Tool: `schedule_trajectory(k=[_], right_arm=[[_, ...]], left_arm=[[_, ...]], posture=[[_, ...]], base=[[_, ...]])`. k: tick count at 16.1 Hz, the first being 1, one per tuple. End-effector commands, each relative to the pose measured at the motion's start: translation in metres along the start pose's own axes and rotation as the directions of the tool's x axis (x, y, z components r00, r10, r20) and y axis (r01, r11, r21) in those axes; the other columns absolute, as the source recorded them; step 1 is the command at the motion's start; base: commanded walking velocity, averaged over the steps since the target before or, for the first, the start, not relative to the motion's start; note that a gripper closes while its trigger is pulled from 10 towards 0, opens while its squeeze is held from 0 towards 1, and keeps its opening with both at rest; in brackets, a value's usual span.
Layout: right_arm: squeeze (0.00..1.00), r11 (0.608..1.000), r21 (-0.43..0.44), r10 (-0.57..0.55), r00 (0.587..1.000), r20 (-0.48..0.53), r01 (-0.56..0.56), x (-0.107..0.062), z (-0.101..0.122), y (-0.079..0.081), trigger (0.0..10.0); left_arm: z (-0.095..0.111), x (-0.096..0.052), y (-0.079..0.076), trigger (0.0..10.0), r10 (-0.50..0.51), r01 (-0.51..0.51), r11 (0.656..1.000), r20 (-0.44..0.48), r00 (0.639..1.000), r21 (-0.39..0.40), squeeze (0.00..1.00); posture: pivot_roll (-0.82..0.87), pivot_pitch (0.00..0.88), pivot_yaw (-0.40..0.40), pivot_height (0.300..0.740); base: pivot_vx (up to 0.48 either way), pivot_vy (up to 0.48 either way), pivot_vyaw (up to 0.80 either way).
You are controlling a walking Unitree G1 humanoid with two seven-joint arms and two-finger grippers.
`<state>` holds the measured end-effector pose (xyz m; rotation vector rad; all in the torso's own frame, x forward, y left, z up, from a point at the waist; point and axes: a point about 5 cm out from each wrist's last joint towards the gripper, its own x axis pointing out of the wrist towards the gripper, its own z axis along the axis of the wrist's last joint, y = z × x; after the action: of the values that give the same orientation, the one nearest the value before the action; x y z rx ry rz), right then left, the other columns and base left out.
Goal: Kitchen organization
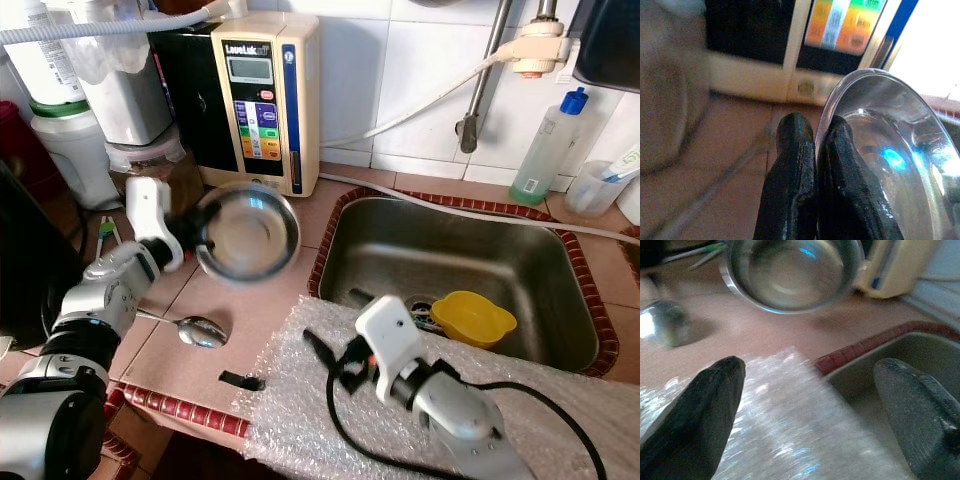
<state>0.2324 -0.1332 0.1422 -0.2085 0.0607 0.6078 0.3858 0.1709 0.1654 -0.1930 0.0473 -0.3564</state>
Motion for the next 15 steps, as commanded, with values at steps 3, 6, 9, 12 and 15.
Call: schedule_trajectory(k=[3, 6, 9, 12, 15], right_arm=[[0.0, 0.95, 0.062, -0.31, 0.943, 0.123, 0.305, 0.005, 0.017, -0.038, 10.0], [0.0, 0.921, 0.089, -0.389, 0.905, 0.171, 0.379, 0.011, 0.022, -0.046, 10.0], [0.0, 0.913, 0.107, -0.407, 0.893, 0.194, 0.393, 0.022, 0.028, -0.05, 10.0], [0.0, 0.914, 0.116, -0.405, 0.892, 0.198, 0.389, 0.034, 0.029, -0.047, 10.0], [0.0, 0.904, 0.2, -0.408, 0.903, 0.134, 0.378, 0.042, 0.022, -0.048, 3.7]], left_arm=[[0.043, 0.007, -0.041, 0.0, -0.19, 0.154, 0.972, 0.203, 0.961, 0.18, 0.0], [0.039, 0.007, -0.059, 0.0, -0.309, 0.258, 0.935, 0.204, 0.929, 0.243, 0.0], [0.029, 0.003, -0.07, 0.0, -0.369, 0.32, 0.913, 0.178, 0.912, 0.254, 0.0], [0.025, -0.001, -0.076, 0.0, -0.393, 0.346, 0.906, 0.18, 0.901, 0.244, 0.0], [0.024, -0.002, -0.079, 0.0, -0.406, 0.362, 0.903, 0.182, 0.896, 0.231, 0.0]], posture=[[0.08, 0.005, 0.058, 0.74], [0.08, 0.002, 0.065, 0.74], [0.08, 0.0, 0.063, 0.74], [0.08, 0.0, 0.055, 0.74], [0.08, 0.003, 0.054, 0.74]], base=[[0.0, 0.0, 0.0], [0.0, 0.0, 0.0], [0.0, 0.0, 0.0], [0.0, 0.0, 0.0], [0.0, 0.0, 0.0]])
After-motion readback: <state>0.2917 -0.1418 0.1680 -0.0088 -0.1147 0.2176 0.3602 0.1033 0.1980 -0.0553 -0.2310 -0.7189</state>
